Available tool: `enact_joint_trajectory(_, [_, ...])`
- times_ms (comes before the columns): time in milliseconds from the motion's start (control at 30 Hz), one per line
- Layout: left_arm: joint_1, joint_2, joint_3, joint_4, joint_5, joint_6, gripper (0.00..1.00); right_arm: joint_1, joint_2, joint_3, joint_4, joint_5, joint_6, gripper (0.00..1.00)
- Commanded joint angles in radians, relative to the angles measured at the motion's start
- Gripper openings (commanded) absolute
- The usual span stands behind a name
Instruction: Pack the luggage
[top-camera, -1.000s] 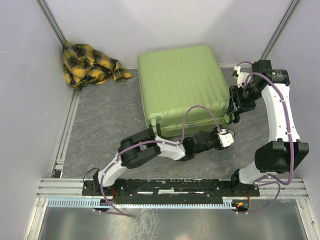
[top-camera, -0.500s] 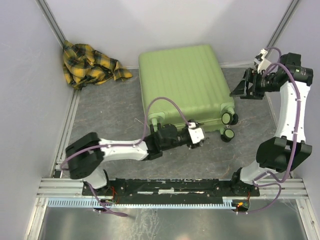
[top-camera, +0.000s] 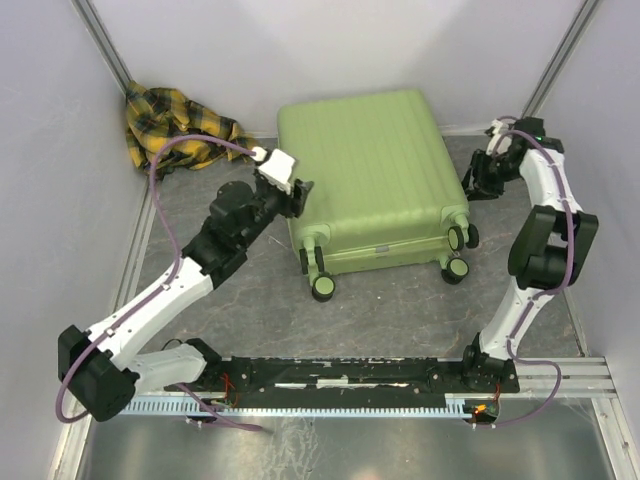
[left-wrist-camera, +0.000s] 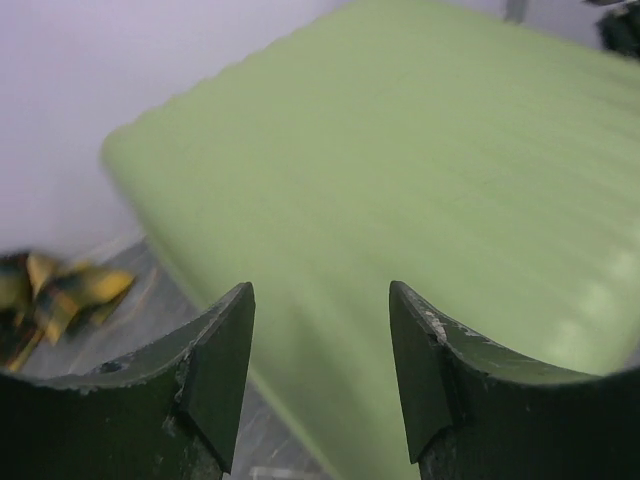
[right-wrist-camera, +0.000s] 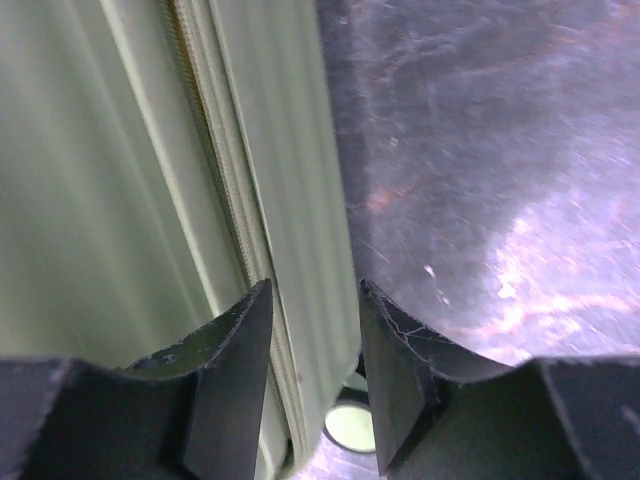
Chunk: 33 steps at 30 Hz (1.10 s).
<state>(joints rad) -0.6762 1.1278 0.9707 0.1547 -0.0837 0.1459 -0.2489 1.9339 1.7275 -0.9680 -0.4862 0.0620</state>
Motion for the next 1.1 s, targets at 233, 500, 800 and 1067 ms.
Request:
enact_joint_trajectory(233, [0.325,-0.042,-0.126,-0.276,0.09,-0.246,0.61,0.247,0.099,0.033,0.18,-0.137,0.059,0.46])
enact_joint_trajectory(500, [0.333,-0.058,-0.19,-0.328,0.299,-0.223,0.58,0.387,0.234,0.225,0.282,-0.202,0.13,0.46])
enact_joint_trajectory(800, [0.333,-0.061,-0.201,-0.362,0.344,-0.189,0.58,0.416,0.251,0.391,0.23,-0.181,0.036,0.56])
enact_joint_trajectory(1067, [0.334,-0.039,-0.188,-0.35,0.289,-0.188,0.58,0.077,-0.102,0.045,0.155,-0.177,-0.185,0.87])
